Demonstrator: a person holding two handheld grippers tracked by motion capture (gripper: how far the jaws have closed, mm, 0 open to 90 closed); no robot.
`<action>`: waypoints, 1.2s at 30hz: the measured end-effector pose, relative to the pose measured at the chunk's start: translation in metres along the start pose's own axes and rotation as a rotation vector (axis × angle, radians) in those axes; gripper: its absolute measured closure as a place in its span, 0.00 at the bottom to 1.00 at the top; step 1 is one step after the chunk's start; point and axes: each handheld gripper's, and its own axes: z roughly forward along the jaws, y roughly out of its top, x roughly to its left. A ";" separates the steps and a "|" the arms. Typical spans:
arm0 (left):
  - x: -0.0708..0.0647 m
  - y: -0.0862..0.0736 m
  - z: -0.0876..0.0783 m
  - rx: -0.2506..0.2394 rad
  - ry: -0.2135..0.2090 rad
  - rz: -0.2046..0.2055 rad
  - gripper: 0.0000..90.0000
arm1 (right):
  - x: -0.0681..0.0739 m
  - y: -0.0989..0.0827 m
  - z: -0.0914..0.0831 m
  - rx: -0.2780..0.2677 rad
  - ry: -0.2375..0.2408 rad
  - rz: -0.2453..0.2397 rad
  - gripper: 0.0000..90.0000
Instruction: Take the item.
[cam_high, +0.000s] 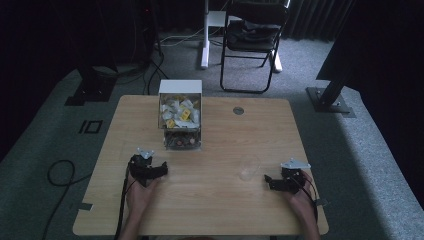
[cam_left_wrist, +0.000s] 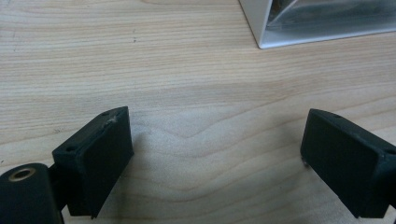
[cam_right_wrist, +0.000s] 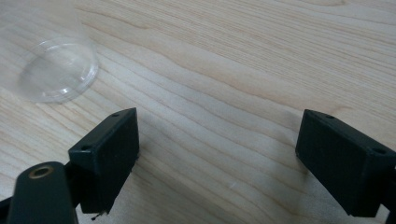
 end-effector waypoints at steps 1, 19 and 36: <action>0.000 0.000 0.000 -0.001 -0.002 0.002 0.11 | 0.000 0.000 0.000 0.000 0.000 0.001 0.15; 0.002 0.000 -0.006 0.023 -0.008 0.005 0.19 | 0.000 0.000 0.000 0.001 -0.004 0.002 0.15; -0.003 0.008 -0.022 0.053 -0.043 0.013 0.36 | 0.000 0.000 0.000 0.002 -0.003 0.001 0.15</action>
